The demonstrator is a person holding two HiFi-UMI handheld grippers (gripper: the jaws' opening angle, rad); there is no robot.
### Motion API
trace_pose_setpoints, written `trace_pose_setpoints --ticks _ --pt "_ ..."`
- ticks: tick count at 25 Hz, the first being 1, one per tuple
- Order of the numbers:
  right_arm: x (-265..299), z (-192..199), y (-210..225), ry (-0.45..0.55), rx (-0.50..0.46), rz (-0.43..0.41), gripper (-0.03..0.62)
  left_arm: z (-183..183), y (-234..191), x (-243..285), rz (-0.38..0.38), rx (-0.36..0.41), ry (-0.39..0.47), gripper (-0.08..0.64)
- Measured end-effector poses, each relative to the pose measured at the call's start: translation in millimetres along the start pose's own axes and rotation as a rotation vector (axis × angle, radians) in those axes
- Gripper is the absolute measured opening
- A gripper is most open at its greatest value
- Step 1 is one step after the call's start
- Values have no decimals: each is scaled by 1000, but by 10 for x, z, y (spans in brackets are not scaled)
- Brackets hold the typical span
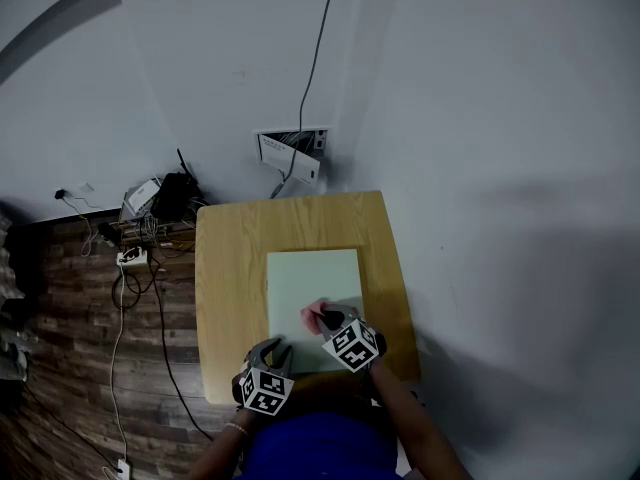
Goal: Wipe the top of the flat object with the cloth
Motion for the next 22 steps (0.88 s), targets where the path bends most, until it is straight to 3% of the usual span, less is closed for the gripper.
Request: trace_pose_setpoints --ticks 22 --pt "-385 390 340 -19 86 55 17 -25 -12 -2 5 0 14 106"
Point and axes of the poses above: the fingertips, and each gripper's own axes: x forward along the fingers, y to its right, z out of its underside, the point moved 2 cm from there along -x, backward along the fingers, and after that the axes turned 4 degrees about -z, right-handed, at the moved point
